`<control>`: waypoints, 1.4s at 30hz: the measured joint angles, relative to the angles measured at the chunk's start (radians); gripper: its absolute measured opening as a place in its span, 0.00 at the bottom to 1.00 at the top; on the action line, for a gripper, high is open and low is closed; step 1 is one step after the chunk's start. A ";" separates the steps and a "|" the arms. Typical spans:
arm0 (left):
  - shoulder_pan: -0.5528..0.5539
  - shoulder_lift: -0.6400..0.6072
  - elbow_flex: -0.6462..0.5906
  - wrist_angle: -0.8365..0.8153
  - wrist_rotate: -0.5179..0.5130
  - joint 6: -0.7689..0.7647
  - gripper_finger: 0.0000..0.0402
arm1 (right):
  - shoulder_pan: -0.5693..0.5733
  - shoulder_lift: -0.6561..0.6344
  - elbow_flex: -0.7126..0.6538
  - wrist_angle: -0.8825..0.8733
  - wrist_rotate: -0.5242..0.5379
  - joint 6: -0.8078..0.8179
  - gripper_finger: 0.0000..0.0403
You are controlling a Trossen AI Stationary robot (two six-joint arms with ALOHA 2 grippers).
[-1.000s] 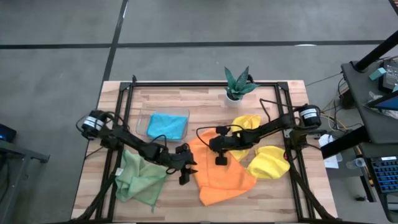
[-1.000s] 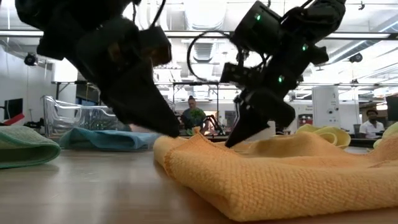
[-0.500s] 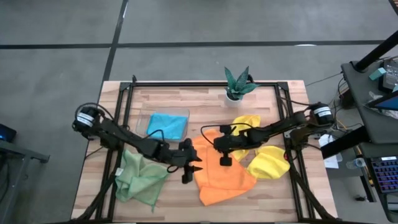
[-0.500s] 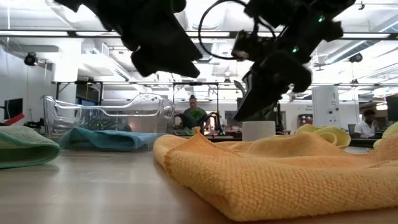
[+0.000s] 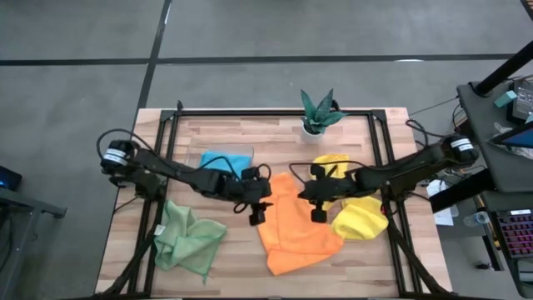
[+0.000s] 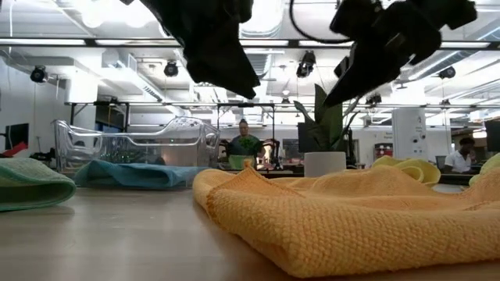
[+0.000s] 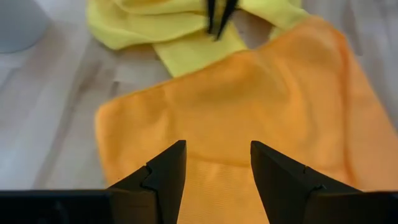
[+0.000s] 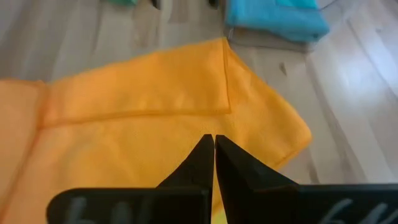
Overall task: Fold microfiber towels
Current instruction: Fold the orange microfiber cloth
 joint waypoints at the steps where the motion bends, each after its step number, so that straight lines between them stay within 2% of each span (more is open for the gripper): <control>1: 0.008 0.000 0.000 0.002 0.000 0.008 0.41 | 0.000 -0.014 -0.011 0.018 0.000 0.000 0.02; 8: 0.031 0.082 0.003 0.103 0.032 0.044 0.41 | 0.000 -0.057 -0.095 0.138 0.000 -0.013 0.02; 18: 0.058 0.290 0.057 0.093 0.015 0.049 0.41 | 0.000 -0.047 -0.125 0.163 0.000 0.010 0.02; 32: 0.064 0.317 0.032 0.091 -0.083 0.044 0.40 | 0.000 -0.047 -0.125 0.162 0.000 0.013 0.02; 38: 0.062 0.317 0.031 0.091 -0.071 0.044 0.30 | 0.000 -0.047 -0.125 0.162 0.000 0.013 0.02; 42: 0.063 0.318 0.031 0.088 -0.003 0.044 0.21 | 0.000 -0.047 -0.125 0.162 0.000 0.013 0.02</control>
